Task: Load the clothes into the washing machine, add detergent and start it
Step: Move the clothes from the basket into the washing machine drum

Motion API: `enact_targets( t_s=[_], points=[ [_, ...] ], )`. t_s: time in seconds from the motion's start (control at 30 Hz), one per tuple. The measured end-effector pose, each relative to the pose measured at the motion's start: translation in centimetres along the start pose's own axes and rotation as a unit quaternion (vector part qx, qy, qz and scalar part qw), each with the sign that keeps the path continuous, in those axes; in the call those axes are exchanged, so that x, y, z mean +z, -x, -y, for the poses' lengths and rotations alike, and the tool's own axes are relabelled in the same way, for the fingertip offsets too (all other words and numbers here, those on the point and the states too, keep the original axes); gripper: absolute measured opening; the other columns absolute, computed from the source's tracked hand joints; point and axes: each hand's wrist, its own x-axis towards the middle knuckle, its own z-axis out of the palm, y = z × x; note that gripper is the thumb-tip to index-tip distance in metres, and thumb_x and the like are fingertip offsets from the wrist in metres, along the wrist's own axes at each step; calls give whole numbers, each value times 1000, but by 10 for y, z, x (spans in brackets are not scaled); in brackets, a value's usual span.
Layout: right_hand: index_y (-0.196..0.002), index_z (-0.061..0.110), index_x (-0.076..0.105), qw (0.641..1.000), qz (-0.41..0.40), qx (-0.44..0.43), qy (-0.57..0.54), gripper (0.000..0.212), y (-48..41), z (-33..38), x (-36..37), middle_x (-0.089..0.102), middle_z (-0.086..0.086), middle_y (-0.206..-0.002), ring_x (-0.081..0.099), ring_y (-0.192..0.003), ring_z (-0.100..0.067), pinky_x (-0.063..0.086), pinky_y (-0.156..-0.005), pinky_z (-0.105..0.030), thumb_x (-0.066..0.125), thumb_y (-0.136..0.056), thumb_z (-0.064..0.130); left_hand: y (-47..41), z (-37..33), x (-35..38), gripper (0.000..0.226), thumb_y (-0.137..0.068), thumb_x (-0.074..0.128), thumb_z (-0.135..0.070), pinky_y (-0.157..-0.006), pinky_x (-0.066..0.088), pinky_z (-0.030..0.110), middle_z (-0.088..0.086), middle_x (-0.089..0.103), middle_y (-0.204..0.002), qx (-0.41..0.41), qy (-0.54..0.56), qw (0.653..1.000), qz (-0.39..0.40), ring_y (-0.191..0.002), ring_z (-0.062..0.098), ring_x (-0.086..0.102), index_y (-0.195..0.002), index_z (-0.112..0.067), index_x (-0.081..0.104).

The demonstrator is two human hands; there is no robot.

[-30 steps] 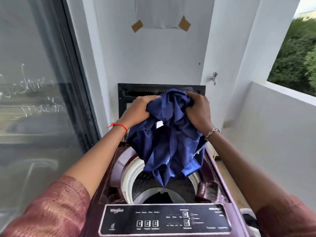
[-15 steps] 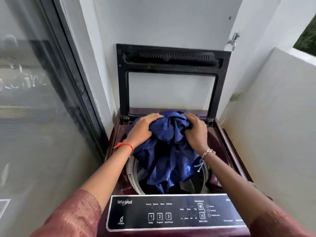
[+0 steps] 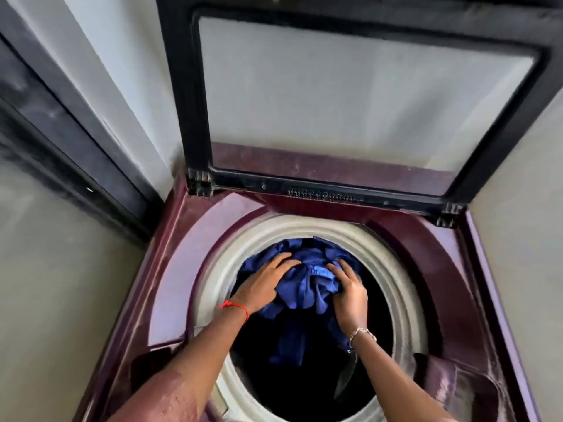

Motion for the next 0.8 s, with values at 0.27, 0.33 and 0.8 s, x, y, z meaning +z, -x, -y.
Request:
enact_targets(
  t_s=[0.27,0.33,0.8],
  points=[
    [-134,18,47,991,113,3,74,66,-62,-50,67,35,-11,-148,38,-129,-36,37,-104,-42,50,-75,-10,-45,54,51,78,-84,48,2,-117,9,39,0,8,-157,-103,-156,982,41,-145,23,2,-149,-17,10],
    [-141,22,36,981,153,9,116,65,-71,-55,76,28,-10,-151,30,-135,-36,29,-109,-48,56,-81,4,-47,59,53,76,-85,48,-2,-117,6,40,1,6,-157,-124,-154,979,56,-145,23,1,-149,-16,9],
    [-124,7,51,958,240,13,157,39,-32,-6,13,51,-15,-130,48,-121,-31,44,-97,-40,56,-89,23,-16,-6,7,66,-91,54,-26,-118,16,33,3,18,-154,-47,-63,993,93,-145,19,7,-147,-13,20]
  ],
)
